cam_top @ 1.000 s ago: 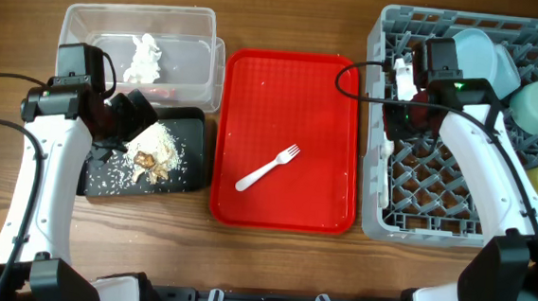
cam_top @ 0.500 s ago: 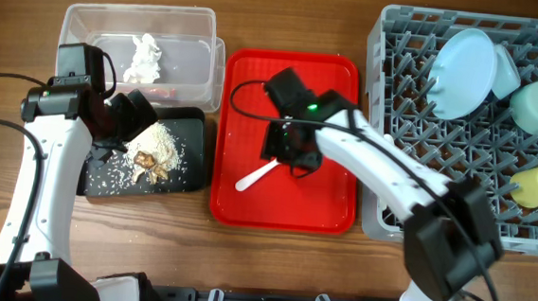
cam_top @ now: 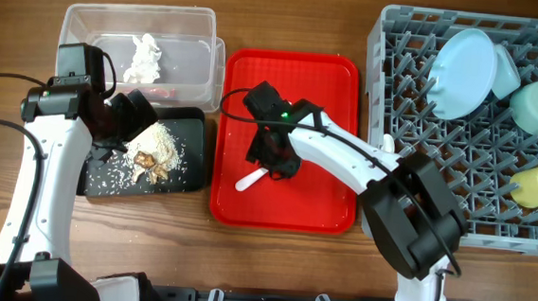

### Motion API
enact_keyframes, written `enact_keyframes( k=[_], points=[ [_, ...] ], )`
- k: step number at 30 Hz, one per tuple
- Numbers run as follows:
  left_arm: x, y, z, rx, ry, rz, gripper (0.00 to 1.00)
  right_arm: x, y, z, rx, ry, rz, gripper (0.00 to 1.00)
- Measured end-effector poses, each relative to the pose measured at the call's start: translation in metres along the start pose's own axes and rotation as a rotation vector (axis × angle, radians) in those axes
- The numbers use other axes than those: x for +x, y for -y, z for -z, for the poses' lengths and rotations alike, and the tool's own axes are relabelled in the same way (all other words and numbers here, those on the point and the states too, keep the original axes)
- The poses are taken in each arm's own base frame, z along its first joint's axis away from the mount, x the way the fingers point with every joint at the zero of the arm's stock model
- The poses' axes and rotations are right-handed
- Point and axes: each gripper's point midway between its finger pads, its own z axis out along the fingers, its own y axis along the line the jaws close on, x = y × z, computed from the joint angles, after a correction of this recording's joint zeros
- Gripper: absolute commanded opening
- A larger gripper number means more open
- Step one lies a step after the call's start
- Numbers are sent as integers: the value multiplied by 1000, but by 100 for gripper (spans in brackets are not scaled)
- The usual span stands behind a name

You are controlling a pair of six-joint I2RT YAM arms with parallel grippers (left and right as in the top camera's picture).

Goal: Sort waste into correct bins and load items into the dishwasher rack
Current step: 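Pick the white fork with the right gripper and drop it in the rack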

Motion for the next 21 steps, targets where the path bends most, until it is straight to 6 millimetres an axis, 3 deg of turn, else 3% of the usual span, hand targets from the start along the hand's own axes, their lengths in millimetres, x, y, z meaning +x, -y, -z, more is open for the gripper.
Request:
enact_keyframes(
  k=[3,10,16,19,21],
  points=[
    [0,0,0,0,0,0,100,1,7,-4,36,-9,0,23],
    [0,0,0,0,0,0,100,-2,13,-4,56,-14,36,6],
    [0,0,0,0,0,0,100,-28,31,4,58,-6,135,4],
    [0,0,0,0,0,0,100,-47,42,30,39,34,190,4],
    [0,0,0,0,0,0,100,-65,44,75,-25,116,268,4]
  ],
)
